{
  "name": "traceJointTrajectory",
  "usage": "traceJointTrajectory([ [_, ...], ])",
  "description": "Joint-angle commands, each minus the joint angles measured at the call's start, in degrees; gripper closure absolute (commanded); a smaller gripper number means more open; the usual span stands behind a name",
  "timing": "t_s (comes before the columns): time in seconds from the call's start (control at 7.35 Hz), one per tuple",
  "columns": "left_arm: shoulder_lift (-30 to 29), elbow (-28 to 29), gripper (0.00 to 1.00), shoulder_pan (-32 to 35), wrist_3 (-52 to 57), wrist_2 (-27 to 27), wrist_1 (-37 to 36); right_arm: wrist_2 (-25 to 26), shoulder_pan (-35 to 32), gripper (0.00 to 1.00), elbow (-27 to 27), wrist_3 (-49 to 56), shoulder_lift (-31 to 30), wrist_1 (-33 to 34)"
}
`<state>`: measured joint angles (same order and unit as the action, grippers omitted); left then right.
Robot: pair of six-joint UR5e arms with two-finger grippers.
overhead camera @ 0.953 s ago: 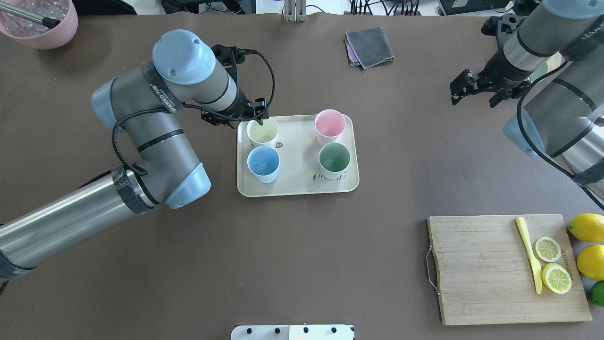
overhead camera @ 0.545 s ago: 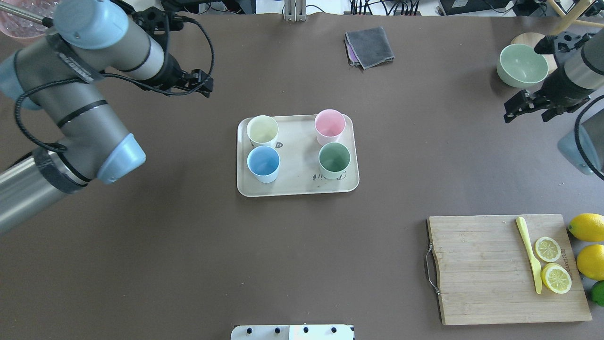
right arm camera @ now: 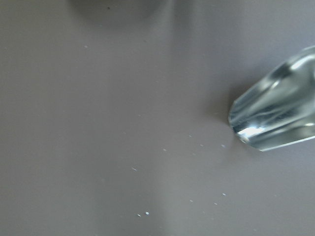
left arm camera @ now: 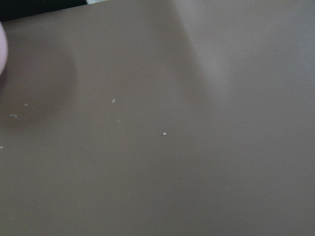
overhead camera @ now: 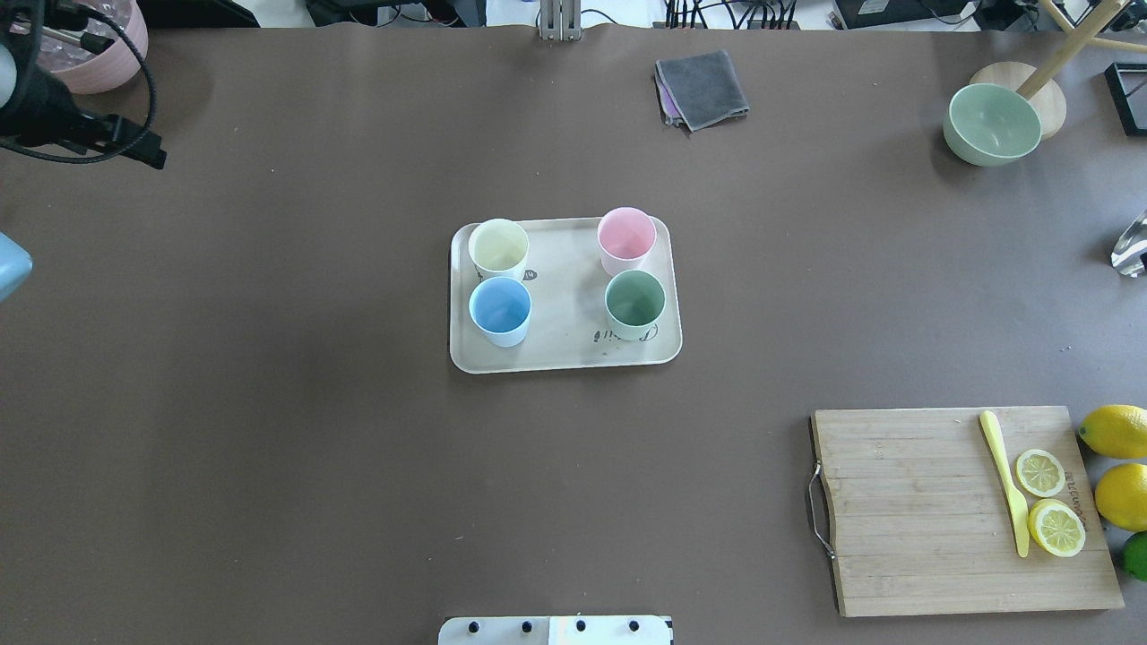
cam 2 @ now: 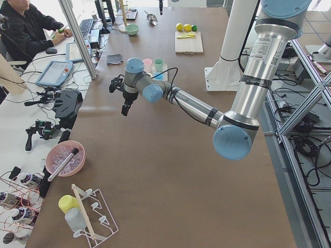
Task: Place all cups on tray
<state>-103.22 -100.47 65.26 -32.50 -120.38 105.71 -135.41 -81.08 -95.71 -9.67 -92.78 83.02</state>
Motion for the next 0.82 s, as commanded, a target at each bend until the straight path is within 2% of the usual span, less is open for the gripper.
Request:
traceJointTrajectory([
  [0.0,7.55,0.19,0.02,5.29,3.47,0.06,1.43,0.14,-5.13,0.00,0.00,7.54,-3.80,0.21],
  [0.14,9.60,0.27,0.02,10.89,12.98,-1.07,0.47,0.40,-6.10,0.00,-0.09,7.73,-4.68,-0.05],
  [0.41,14.96,0.54,0.02,21.26,24.98,-11.13,-0.59,0.41,-6.64,0.00,-0.18,7.73,-5.04,0.03],
  [0.54,18.11,-0.07,0.02,23.58,25.55,-14.24,-0.16,0.41,-6.64,0.00,-0.18,7.65,-4.70,0.03],
  [0.68,20.32,-0.95,0.02,23.78,25.99,-14.36,0.37,0.41,-6.64,0.00,-0.52,7.65,-4.61,-0.05],
])
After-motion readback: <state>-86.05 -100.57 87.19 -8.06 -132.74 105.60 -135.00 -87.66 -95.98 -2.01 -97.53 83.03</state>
